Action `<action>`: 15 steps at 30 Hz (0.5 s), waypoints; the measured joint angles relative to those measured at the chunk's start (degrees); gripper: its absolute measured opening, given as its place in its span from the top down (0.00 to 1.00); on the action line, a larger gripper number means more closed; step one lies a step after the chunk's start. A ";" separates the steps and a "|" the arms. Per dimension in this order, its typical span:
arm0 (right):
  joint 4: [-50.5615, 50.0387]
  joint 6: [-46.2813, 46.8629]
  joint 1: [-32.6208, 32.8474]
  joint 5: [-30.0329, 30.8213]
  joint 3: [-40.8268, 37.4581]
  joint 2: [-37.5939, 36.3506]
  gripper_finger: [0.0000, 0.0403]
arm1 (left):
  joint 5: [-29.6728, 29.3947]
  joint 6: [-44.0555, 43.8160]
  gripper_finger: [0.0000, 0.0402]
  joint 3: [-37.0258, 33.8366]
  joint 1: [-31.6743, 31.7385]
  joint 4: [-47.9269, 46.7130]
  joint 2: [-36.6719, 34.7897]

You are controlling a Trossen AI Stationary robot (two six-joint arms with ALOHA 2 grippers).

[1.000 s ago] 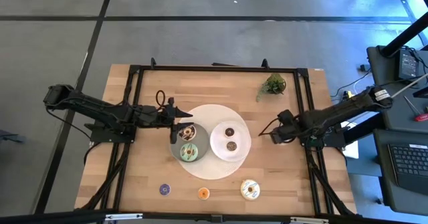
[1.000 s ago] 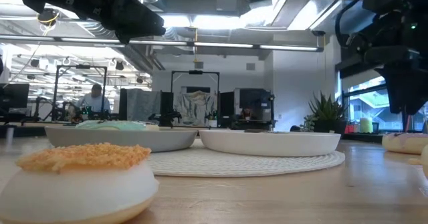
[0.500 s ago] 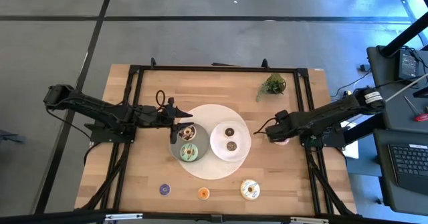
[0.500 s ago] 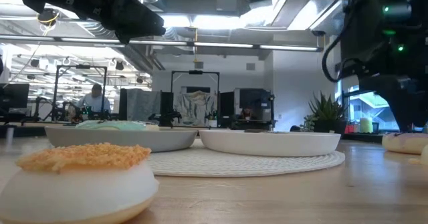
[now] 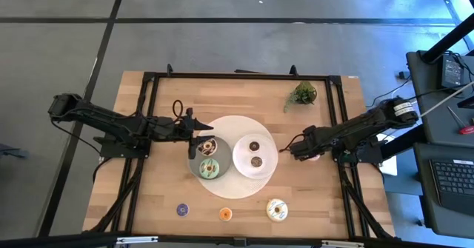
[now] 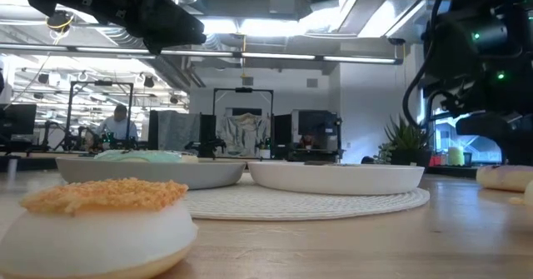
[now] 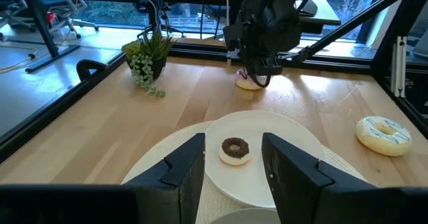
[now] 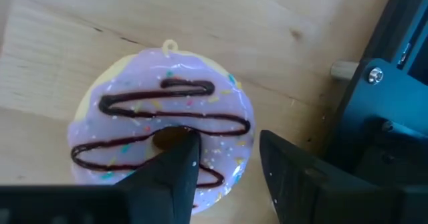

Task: Pick & Place donuts
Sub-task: Put the large purple donut on the gray plate

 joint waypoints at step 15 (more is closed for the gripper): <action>3.34 -1.14 0.00 -0.09 -1.42 0.18 0.72 | 0.09 -0.02 0.64 0.00 0.00 -0.02 0.00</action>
